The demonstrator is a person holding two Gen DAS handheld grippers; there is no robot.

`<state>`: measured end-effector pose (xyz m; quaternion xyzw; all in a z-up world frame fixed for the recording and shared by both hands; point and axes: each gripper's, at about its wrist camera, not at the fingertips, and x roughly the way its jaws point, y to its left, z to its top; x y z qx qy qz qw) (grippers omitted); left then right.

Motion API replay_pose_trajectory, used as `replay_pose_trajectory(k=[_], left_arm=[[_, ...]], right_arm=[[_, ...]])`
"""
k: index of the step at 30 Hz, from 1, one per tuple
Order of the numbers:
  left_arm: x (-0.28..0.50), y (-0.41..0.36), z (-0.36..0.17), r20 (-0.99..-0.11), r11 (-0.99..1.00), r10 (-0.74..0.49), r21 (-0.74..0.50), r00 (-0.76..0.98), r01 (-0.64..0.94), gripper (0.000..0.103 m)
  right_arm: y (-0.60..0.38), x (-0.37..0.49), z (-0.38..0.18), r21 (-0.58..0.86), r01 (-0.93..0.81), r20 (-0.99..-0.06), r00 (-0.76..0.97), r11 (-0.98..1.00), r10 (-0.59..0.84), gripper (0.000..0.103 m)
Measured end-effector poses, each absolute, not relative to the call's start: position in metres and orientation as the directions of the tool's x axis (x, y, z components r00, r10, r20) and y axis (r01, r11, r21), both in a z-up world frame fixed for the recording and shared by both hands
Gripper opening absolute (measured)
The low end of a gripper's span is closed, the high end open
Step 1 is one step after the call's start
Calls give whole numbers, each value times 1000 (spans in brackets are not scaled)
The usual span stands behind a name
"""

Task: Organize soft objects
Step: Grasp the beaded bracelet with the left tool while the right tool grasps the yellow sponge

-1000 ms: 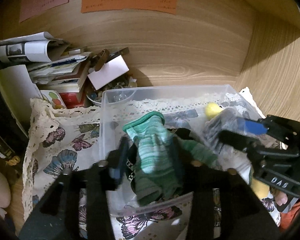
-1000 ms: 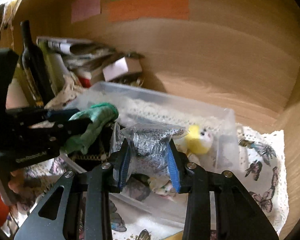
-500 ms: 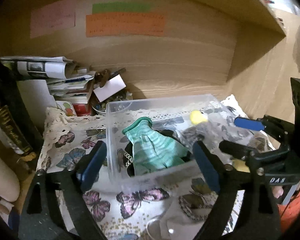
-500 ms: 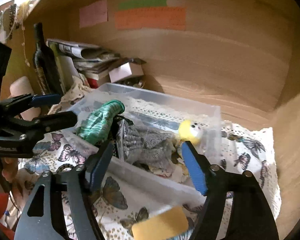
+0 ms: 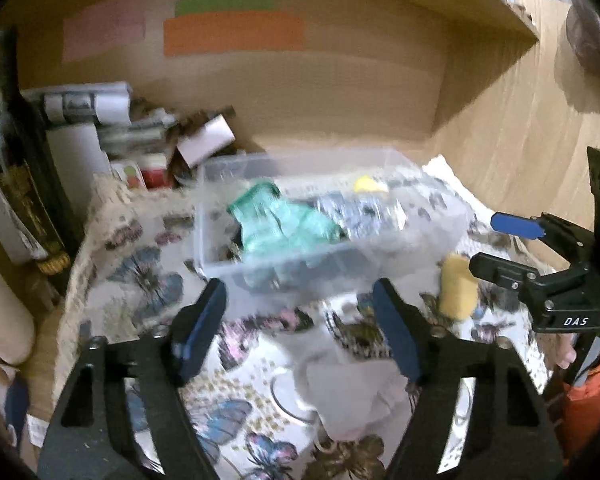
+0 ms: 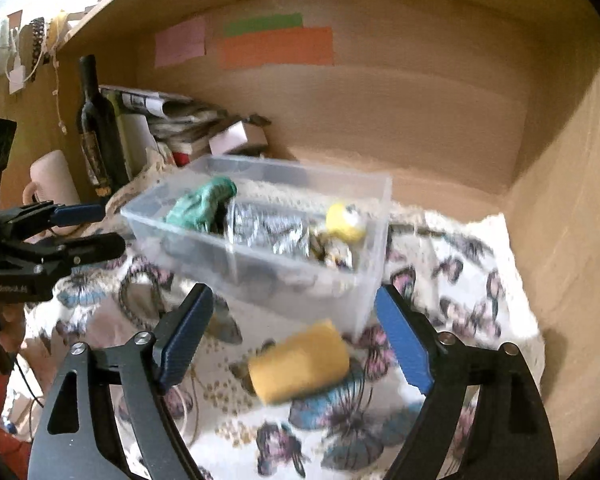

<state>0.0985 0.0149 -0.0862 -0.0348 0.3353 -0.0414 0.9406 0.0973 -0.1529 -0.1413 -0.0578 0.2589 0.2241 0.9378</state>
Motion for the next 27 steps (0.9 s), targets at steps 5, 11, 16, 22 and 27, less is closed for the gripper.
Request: replay_pose_trajectory(k=[5, 11, 16, 22, 27], left_arm=[[106, 12, -107, -690, 989, -143, -128, 710, 75, 44], [111, 10, -114, -710, 977, -207, -185, 673, 106, 18], [113, 3, -113, -708, 978, -207, -175, 675, 117, 10], [104, 4, -97, -674, 981, -188, -159, 715, 108, 7], [95, 5, -75, -627, 982, -183, -147, 758, 116, 6]], right_arm=[[-157, 104, -166, 24, -444, -574, 728, 896, 376, 82], [-157, 113, -179, 53, -442, -601, 702, 896, 382, 82], [-154, 114, -184, 64, -460, -612, 683, 885, 399, 60], [-158, 103, -173, 50, -454, -562, 724, 890, 401, 54], [-163, 87, -151, 37, -452, -493, 767, 891, 410, 54]])
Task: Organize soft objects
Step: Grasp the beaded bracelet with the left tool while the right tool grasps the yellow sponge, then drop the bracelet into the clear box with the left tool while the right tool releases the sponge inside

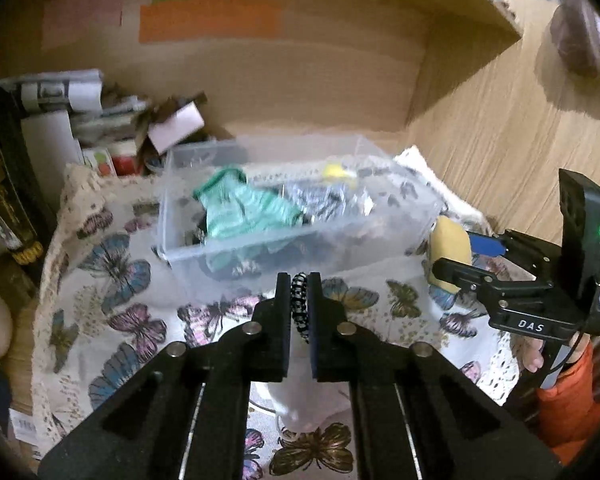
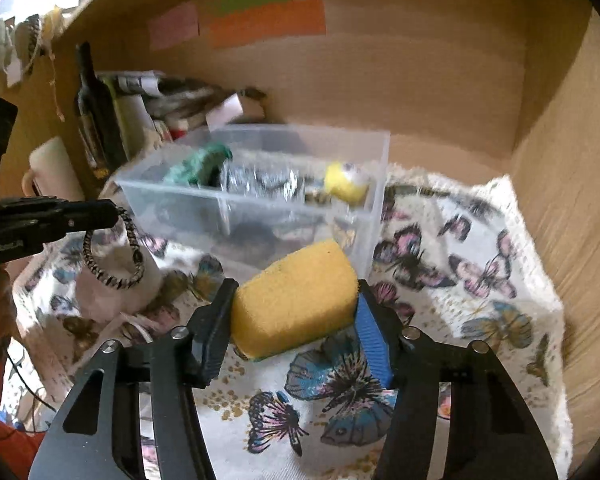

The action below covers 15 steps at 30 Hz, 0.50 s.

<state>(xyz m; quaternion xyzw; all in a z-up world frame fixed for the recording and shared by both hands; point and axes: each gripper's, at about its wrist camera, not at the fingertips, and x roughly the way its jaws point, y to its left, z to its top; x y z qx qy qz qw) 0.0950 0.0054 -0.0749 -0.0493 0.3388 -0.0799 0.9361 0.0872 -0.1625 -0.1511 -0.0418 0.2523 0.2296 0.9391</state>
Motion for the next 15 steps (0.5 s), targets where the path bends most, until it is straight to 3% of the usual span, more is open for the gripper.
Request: replay_pose_trajectory(k=[9, 15], left_arm=[[89, 9, -33, -503, 988, -143, -121, 852, 94, 6], [98, 20, -16, -436, 993, -87, -109, 896, 44, 6]], right_arm=[[-160, 79, -114, 33, -456, -381, 817, 889, 433, 54], [-149, 100, -100, 30, -448, -354, 831, 893, 429, 54]])
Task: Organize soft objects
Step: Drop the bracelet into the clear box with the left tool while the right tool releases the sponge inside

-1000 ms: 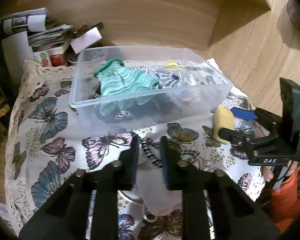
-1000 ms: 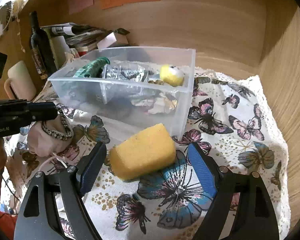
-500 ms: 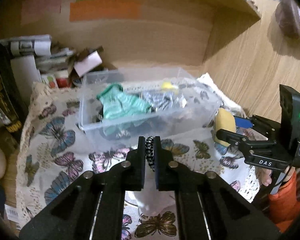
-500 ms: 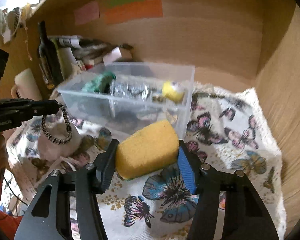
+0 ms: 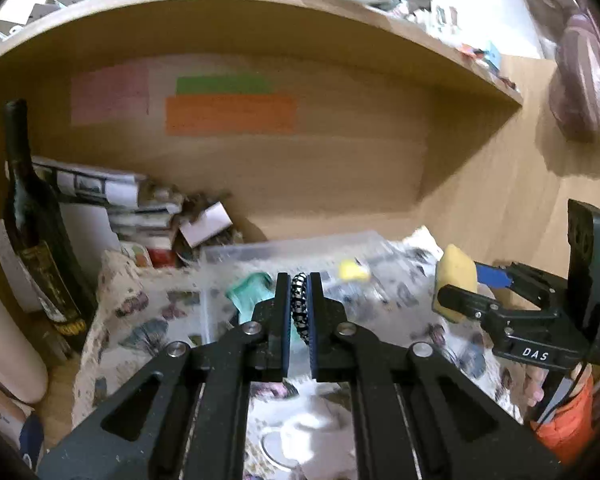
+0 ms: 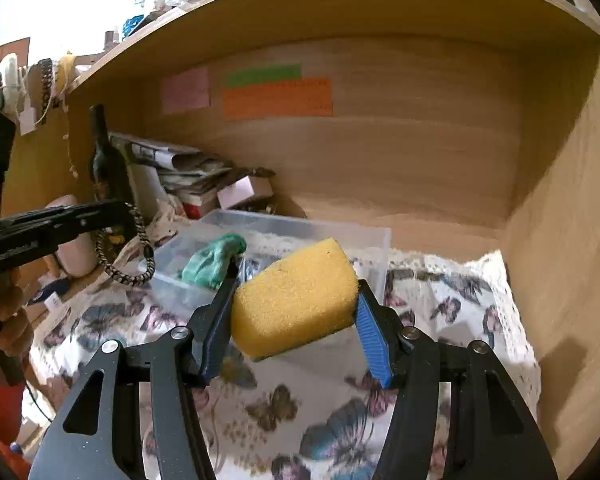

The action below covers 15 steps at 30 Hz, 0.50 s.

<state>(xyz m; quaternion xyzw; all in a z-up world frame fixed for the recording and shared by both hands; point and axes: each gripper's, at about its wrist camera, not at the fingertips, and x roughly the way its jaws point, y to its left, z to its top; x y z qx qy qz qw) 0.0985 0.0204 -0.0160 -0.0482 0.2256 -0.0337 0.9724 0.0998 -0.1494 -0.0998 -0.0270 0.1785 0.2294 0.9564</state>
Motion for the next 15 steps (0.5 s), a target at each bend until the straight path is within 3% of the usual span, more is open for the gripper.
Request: replay_pose_trajectory(k=[6, 15], left_arm=[[118, 40, -19, -429, 993, -24, -118, 903, -30, 6], [152, 58, -59, -537, 987, 5, -134, 843, -91, 6]], right_arm=[[-138, 129, -102, 29, -431, -387, 827, 902, 408, 54], [-131, 161, -124, 12, -384, -473, 811, 923, 344, 56]])
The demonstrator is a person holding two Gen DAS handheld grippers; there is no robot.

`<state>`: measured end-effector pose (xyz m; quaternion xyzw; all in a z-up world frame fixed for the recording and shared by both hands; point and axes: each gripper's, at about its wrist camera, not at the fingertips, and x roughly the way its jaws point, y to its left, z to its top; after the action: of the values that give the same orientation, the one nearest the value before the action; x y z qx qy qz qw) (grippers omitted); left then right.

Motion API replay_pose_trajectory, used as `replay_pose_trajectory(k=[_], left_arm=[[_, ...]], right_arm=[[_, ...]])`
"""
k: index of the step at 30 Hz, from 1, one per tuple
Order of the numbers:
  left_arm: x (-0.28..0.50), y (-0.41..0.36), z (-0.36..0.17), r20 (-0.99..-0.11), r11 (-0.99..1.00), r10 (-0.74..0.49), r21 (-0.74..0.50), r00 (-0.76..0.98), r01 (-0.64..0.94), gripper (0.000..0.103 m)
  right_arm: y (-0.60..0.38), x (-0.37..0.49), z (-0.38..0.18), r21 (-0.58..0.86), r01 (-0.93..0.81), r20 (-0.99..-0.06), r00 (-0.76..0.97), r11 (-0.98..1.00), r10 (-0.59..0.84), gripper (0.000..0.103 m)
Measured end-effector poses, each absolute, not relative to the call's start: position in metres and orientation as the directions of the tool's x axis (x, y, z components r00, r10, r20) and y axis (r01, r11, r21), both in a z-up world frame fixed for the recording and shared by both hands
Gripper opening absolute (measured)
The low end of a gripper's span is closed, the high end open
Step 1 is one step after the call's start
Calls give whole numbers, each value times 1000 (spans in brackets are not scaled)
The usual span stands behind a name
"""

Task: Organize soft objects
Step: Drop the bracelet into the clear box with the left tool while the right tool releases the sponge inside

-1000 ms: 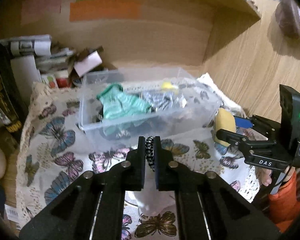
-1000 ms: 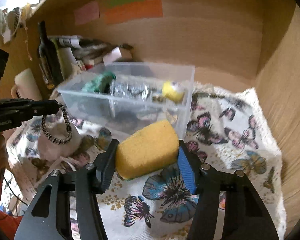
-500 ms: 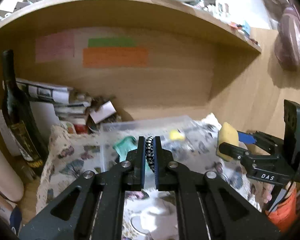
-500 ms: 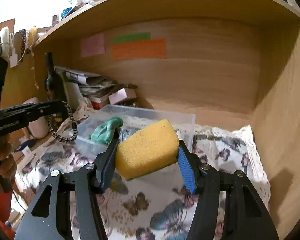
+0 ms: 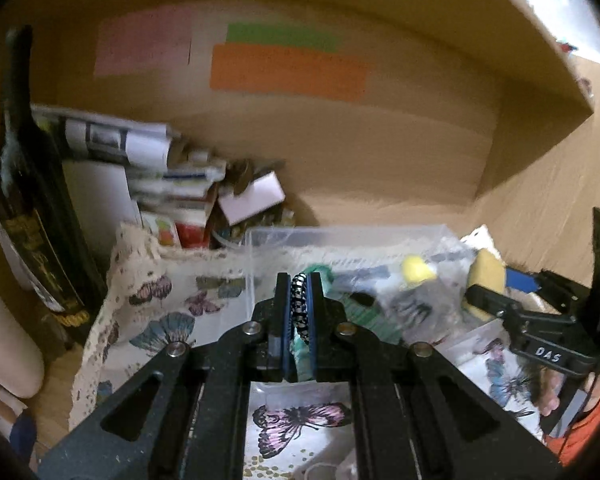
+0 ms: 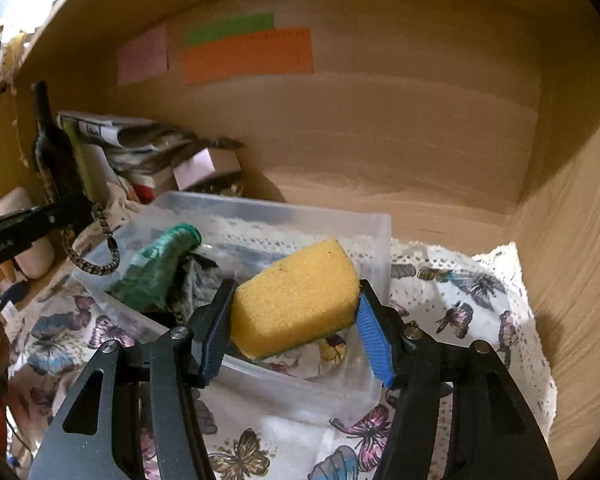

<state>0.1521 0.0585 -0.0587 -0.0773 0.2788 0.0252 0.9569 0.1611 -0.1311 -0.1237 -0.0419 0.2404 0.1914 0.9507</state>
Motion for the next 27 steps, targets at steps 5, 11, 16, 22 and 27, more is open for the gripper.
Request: replay_pose_trajectory(k=[5, 11, 16, 22, 27], left_arm=[[161, 59, -75, -584, 987, -15, -138, 812, -81, 6], [157, 60, -85, -612, 991, 0, -107, 791, -83, 6], [147, 59, -82, -606, 993, -4, -98, 796, -69, 7], [135, 57, -76, -603, 994, -15, -94, 798, -53, 17], [115, 55, -68, -570, 994, -12, -96, 822, -52, 57]], right_arm=[[-128, 163, -127, -11, -384, -498, 803, 923, 327, 60], [-125, 150, -121, -25, -384, -459, 825, 923, 331, 80], [-117, 129, -112, -18, -435, -431, 816, 900, 386, 81], [-99, 97, -118, 22, -529, -434, 759, 848, 485, 82], [-83, 86, -132, 54, -584, -470, 701, 810, 537, 82]])
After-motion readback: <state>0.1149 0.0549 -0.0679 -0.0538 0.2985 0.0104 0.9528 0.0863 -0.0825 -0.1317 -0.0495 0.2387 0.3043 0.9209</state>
